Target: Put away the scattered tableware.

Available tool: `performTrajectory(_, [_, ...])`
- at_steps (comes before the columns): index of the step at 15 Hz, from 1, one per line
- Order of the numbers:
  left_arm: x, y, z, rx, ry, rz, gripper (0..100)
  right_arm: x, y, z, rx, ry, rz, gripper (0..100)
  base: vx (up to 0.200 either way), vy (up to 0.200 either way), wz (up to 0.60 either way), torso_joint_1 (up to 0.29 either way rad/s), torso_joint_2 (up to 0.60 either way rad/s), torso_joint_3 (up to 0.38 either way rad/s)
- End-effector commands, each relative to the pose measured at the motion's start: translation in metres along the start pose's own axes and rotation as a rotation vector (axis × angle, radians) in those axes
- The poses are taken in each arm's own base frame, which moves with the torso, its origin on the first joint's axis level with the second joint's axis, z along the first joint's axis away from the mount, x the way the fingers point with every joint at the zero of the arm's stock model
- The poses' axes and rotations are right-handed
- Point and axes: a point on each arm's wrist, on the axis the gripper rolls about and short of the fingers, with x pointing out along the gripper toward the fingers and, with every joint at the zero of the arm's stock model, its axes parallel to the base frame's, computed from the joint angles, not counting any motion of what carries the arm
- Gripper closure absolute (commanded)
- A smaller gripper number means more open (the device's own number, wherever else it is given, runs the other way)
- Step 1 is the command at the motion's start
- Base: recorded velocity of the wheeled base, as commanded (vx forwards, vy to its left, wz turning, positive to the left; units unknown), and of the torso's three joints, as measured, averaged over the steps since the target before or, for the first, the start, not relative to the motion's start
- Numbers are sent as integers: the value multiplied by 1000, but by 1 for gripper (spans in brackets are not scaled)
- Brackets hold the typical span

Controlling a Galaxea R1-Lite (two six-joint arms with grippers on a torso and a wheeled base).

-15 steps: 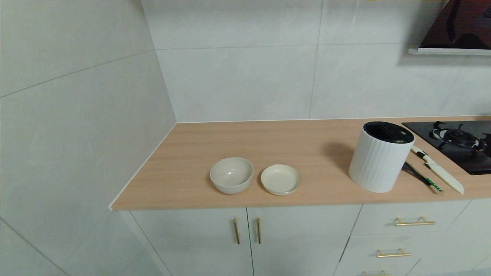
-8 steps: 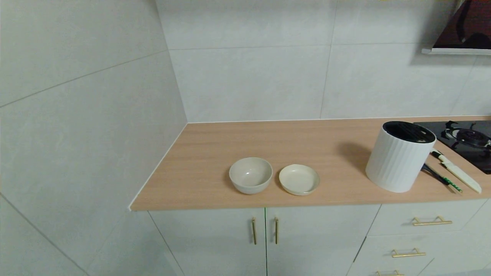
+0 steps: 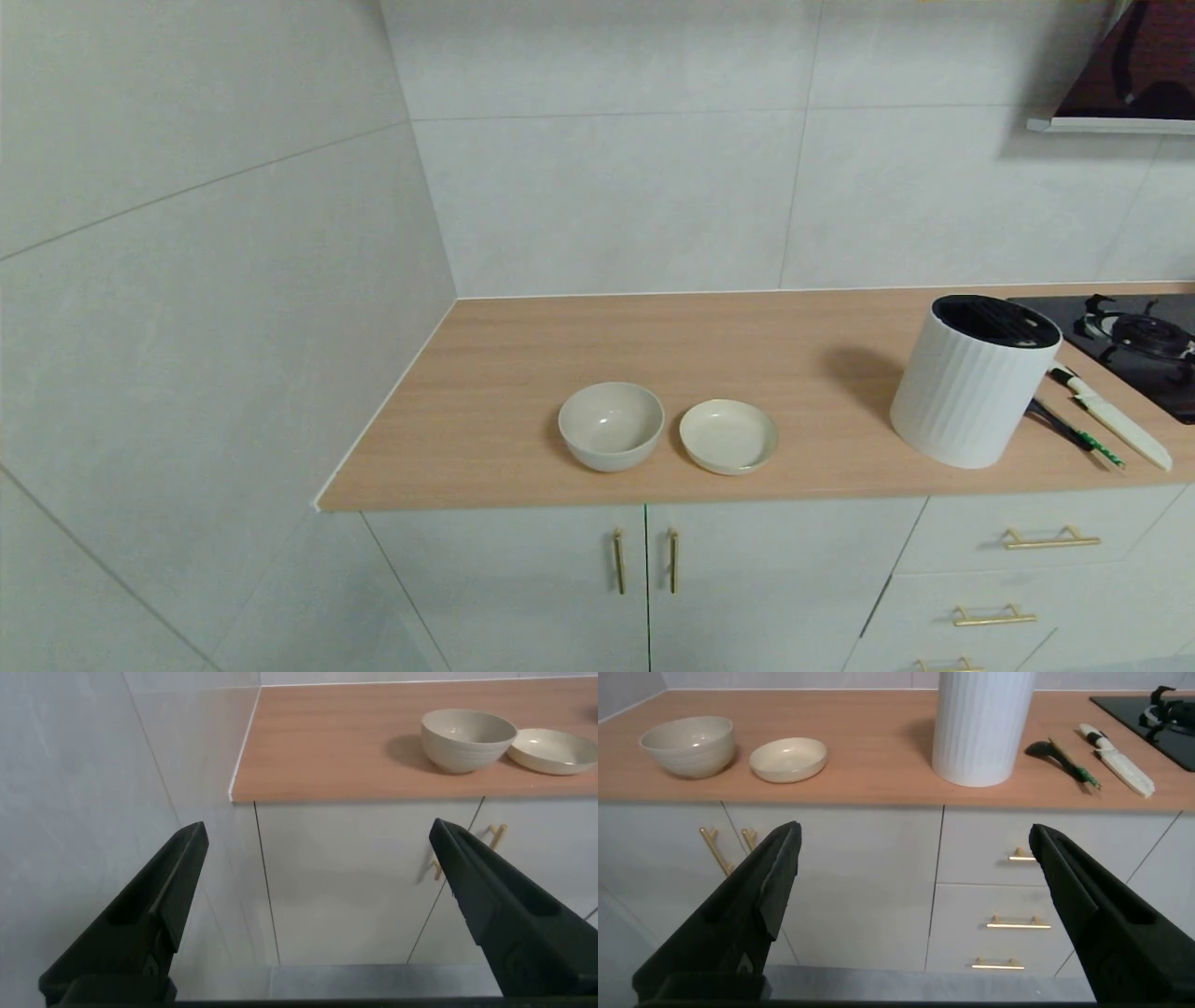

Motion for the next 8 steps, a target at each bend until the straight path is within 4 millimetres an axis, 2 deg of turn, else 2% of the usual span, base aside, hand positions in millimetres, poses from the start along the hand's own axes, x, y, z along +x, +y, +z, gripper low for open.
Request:
performTrajectory(1, [0,0,0,0,2,1,0,0,0,0,-1,1,1,0,0,0,0,0,0,0])
performTrajectory(5, [0,0,0,0,2,1,0,0,0,0,-1,1,1,0,0,0,0,-15,37,23])
performTrajectory(8, [0,0,0,0,2,1,0,0,0,0,-1,1,1,0,0,0,0,-160,359,188])
